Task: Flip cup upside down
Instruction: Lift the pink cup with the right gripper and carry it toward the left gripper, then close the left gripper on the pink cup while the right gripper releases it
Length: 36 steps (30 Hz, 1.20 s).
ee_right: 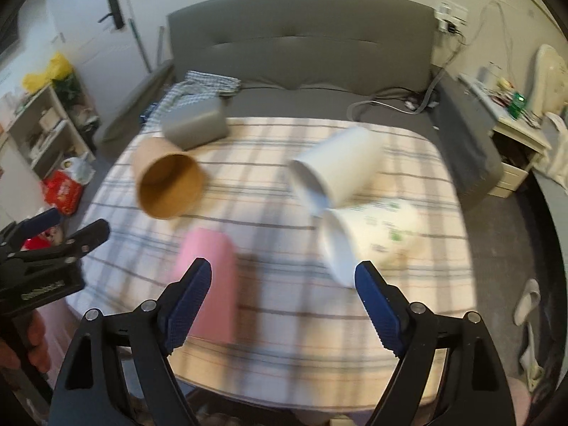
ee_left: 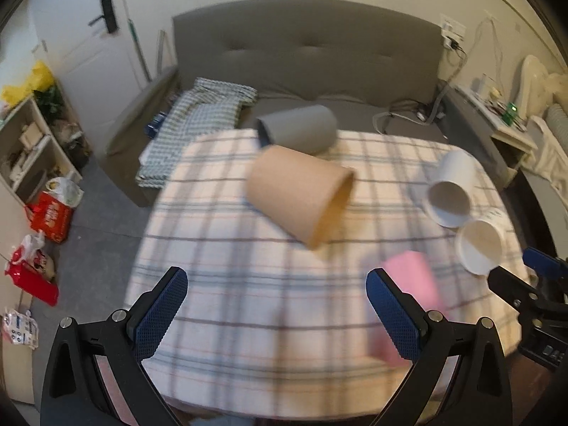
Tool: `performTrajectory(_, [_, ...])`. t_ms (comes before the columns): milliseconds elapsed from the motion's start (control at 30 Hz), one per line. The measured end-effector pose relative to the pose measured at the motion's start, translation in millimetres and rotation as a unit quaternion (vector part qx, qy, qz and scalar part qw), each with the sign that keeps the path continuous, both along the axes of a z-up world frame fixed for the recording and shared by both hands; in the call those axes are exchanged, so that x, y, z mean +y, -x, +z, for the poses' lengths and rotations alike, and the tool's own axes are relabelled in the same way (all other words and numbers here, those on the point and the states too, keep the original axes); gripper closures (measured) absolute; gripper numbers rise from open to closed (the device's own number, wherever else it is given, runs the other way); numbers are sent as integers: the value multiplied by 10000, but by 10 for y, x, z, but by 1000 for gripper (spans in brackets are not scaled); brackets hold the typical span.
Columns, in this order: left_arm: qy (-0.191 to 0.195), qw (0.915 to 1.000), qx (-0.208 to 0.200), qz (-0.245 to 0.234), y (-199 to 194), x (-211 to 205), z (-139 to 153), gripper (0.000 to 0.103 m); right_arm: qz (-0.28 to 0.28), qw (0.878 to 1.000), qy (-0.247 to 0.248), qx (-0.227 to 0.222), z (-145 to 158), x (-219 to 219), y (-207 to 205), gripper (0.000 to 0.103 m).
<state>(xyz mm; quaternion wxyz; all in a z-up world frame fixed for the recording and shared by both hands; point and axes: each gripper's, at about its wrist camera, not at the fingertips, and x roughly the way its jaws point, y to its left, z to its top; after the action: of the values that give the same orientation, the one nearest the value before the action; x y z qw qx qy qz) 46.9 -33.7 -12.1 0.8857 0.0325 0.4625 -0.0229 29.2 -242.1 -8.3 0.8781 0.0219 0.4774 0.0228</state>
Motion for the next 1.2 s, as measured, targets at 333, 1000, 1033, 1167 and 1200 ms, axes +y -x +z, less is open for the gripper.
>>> performTrajectory(333, [153,9970,671,-350,-151,-650,-118,0,-165,9997,135,122,-209,-428,-30,20])
performTrajectory(1000, [326,9838,1745,-235,-506,-970,-653,2,-460,9979,-243,374,-420,-778,-158,20])
performTrajectory(1033, [351,9835,1759,-240,-514,-972,-660,4,-447,9980,-248,379,-428,-777,-163,20])
performTrajectory(1167, [460,9808,1871,-299,-543,-970,-687,40,-360,9982,-251,414,-444,-731,-171,20])
performTrajectory(1200, [519,9793,1930,-308,-555,-964,-701,46,-354,9981,-248,429,-451,-729,-180,20])
